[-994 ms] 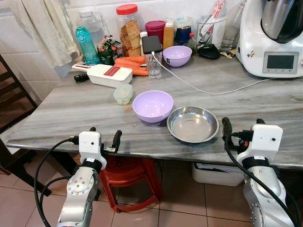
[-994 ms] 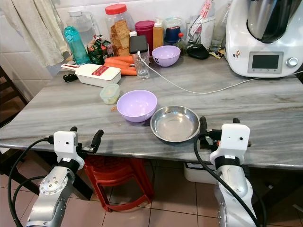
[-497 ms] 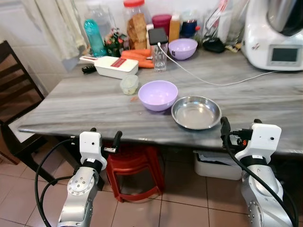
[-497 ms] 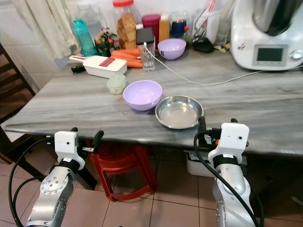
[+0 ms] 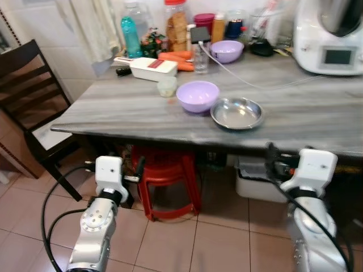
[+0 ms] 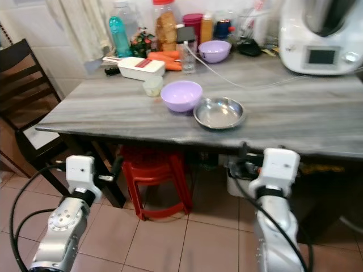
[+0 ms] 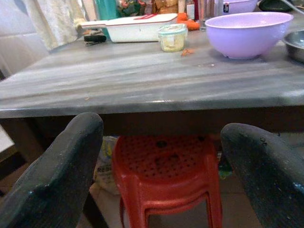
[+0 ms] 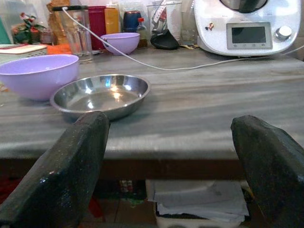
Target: Setting the table
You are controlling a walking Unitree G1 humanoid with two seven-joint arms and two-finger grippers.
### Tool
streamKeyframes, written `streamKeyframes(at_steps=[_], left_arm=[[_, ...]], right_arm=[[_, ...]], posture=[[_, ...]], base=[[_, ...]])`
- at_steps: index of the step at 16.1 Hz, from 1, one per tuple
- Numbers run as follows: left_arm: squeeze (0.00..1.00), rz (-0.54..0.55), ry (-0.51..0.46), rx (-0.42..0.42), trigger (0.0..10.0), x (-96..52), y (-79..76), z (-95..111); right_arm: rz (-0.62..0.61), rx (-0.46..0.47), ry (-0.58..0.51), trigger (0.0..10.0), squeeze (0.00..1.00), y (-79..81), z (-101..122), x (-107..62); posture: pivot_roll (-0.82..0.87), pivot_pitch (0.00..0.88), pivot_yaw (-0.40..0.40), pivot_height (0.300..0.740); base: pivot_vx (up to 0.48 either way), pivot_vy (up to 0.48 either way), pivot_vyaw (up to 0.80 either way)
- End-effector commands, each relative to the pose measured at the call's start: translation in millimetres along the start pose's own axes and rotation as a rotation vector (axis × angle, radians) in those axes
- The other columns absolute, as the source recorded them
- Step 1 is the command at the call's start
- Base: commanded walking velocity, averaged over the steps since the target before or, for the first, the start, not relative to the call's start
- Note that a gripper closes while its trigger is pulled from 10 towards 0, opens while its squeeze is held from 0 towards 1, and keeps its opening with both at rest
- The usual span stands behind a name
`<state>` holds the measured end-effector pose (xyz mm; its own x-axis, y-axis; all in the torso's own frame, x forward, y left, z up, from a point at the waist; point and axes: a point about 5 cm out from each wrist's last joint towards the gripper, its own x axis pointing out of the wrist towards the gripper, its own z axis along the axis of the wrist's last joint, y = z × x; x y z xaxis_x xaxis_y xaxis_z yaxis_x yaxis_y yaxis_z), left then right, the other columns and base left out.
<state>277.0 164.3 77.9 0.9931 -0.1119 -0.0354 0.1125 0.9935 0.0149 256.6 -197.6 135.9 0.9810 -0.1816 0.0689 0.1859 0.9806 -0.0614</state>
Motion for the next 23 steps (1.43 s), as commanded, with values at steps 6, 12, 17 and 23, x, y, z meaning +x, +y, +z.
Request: streamKeyframes(at_steps=[6,12,17,23], left_arm=[[0.00,-0.006,0.006,0.003,10.0,-0.3,0.3,-1.0],[0.00,-0.061,-0.039,-0.010,10.0,1.2,-5.3,5.3],[0.00,-0.083,-0.049,-0.009,10.0,3.6,-11.4,8.4],[0.00,-0.100,-0.044,-0.016,10.0,3.0,-12.3,7.8]], right_arm=[[0.021,0.059,0.050,10.0,0.00,2.8,-4.6,0.2],[0.036,0.072,0.049,10.0,0.00,4.2,-4.1,-0.6],[0.030,0.081,0.059,10.0,0.00,2.7,-5.2,-0.8],[0.037,0.090,0.062,10.0,0.00,4.7,-5.4,-1.5]], posture=[[-0.15,0.000,0.135,0.740],[-0.15,0.000,0.134,0.740],[-0.15,0.000,0.136,0.740],[-0.15,0.000,0.137,0.740]], base=[[-0.292,0.000,0.00],[-0.094,0.000,0.00],[0.000,0.000,0.00],[0.000,-0.256,-0.27]])
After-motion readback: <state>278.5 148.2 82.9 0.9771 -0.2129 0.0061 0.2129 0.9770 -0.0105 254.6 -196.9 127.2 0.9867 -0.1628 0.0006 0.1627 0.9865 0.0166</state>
